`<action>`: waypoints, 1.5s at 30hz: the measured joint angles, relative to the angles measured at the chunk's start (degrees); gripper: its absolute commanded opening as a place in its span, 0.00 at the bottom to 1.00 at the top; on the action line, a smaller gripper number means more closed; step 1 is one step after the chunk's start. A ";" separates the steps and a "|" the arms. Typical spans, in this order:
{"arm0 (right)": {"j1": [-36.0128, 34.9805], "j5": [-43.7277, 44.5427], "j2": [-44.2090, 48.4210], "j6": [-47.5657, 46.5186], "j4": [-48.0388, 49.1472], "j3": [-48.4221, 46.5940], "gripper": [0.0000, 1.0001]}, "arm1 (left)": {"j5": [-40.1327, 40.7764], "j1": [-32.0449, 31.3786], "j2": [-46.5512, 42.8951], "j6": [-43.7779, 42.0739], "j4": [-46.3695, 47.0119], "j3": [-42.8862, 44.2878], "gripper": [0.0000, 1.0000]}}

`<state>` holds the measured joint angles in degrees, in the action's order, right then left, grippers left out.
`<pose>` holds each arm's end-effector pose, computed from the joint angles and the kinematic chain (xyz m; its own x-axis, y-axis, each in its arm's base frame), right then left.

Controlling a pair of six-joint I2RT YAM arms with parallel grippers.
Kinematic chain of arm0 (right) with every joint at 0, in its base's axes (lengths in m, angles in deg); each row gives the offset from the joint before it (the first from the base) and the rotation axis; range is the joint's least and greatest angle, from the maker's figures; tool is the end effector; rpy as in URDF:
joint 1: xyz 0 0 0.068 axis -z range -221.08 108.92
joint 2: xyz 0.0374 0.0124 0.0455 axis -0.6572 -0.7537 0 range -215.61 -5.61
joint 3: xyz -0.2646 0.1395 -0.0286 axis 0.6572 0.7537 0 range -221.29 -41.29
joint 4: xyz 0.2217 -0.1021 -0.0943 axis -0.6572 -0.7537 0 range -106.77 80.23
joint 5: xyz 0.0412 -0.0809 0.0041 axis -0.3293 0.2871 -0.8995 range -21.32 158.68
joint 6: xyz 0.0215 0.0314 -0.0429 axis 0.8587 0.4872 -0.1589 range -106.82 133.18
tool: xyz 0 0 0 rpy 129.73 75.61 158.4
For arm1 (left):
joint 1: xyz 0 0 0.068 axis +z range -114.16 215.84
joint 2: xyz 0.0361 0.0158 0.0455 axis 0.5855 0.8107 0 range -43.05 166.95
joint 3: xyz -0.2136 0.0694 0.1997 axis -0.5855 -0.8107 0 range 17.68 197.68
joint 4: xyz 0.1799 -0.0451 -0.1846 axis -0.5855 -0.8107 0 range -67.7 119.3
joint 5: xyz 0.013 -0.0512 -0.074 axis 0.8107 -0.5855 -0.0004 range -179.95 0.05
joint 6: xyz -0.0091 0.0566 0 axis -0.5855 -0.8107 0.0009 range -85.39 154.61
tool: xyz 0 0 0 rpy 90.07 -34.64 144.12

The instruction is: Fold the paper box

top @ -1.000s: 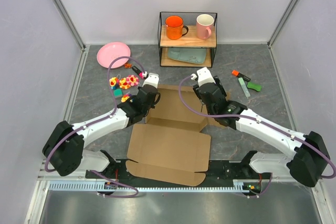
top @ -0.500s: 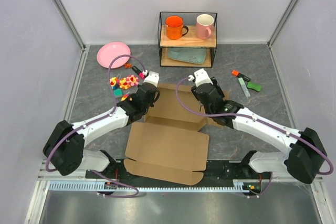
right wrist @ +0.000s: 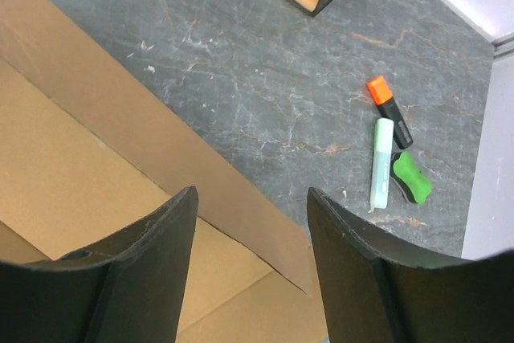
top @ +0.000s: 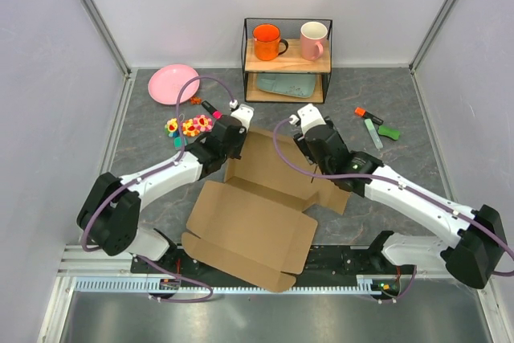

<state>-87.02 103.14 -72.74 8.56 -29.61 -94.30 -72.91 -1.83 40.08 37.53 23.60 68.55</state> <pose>0.1889 0.1622 0.3213 -0.3657 -0.4734 -0.8013 -0.2964 0.8754 -0.3819 0.2553 -0.1820 0.2545 -0.5065 0.3297 -0.7967 0.3762 0.9159 0.1399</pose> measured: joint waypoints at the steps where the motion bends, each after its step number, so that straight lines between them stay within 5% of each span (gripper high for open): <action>1: -0.11 -0.28 -0.79 -0.15 -0.74 -0.46 0.63 | -0.96 0.11 0.11 -0.72 -0.26 0.33 0.02; 23: -2.82 -5.64 -3.82 -1.79 -13.07 -7.91 0.64 | -5.73 4.46 3.04 -4.94 -3.45 3.50 0.02; 45: -3.48 4.04 -13.46 -1.66 -16.87 -7.89 0.58 | -5.01 5.49 2.29 -5.57 -4.02 3.15 0.02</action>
<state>-90.49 107.18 -86.20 6.90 -46.48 -102.19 -77.91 3.66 42.38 31.96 19.58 71.70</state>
